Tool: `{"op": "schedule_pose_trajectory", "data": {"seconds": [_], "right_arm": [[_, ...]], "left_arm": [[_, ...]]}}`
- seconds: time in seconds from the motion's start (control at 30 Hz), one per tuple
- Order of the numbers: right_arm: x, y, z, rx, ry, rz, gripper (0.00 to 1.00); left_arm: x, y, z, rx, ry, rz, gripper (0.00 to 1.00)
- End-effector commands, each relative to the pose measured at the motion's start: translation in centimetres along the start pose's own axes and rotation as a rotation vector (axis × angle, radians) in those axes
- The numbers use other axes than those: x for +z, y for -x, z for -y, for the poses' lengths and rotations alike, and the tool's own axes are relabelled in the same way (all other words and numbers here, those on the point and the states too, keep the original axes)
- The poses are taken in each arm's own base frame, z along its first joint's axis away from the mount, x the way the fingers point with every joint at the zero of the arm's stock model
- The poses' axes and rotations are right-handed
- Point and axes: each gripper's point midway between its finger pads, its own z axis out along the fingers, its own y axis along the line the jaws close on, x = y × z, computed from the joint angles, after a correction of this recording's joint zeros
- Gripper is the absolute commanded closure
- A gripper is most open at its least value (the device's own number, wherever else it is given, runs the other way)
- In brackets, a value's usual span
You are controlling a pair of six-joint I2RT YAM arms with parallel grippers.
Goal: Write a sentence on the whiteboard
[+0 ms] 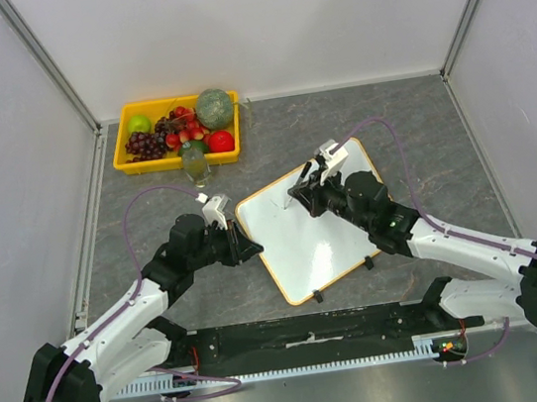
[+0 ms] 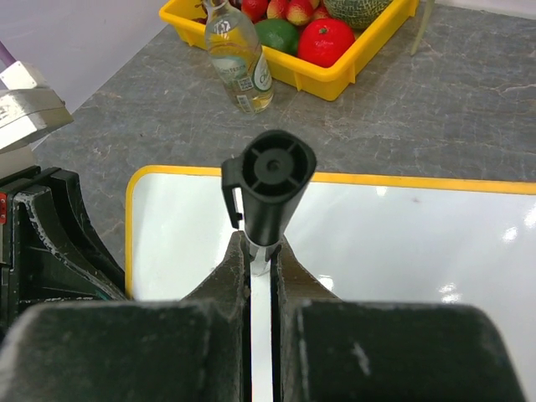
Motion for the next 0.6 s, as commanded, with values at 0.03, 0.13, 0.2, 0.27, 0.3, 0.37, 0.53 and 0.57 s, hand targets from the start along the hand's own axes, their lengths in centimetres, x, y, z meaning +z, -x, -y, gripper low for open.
{"op": "schedule_pose_trajectory", "data": {"seconds": [0.03, 0.13, 0.2, 0.27, 0.3, 0.37, 0.53, 0.57], "right_arm": [[-0.5, 4.5, 0.1, 0.006, -0.024, 0.098, 1.0], [-0.4, 5.2, 0.8, -0.014, -0.057, 0.113, 1.0], [-0.4, 5.5, 1.2, -0.017, -0.068, 0.121, 1.0], [-0.3, 5.4, 1.5, -0.021, -0.082, 0.119, 1.0], [-0.2, 5.2, 1.7, -0.021, -0.087, 0.117, 1.0], [0.1, 4.6, 1.9, -0.026, -0.096, 0.102, 1.0], [0.7, 2.4, 2.7, -0.039, -0.118, 0.05, 1.0], [0.8, 1.9, 2.9, -0.04, -0.122, 0.04, 1.0]], "left_arm": [[-0.1, -1.3, -2.5, 0.06, 0.091, -0.036, 0.98], [-0.1, -1.4, -2.6, 0.058, 0.092, -0.037, 0.98], [0.0, -1.3, -2.5, 0.058, 0.092, -0.037, 0.98], [-0.1, -1.4, -2.5, 0.061, 0.09, -0.037, 0.98], [-0.1, -1.3, -2.5, 0.06, 0.091, -0.036, 0.98], [0.0, -1.4, -2.5, 0.059, 0.089, -0.039, 0.98], [0.0, -1.4, -2.6, 0.059, 0.093, -0.039, 0.98], [0.0, -1.4, -2.6, 0.06, 0.093, -0.039, 0.98]]}}
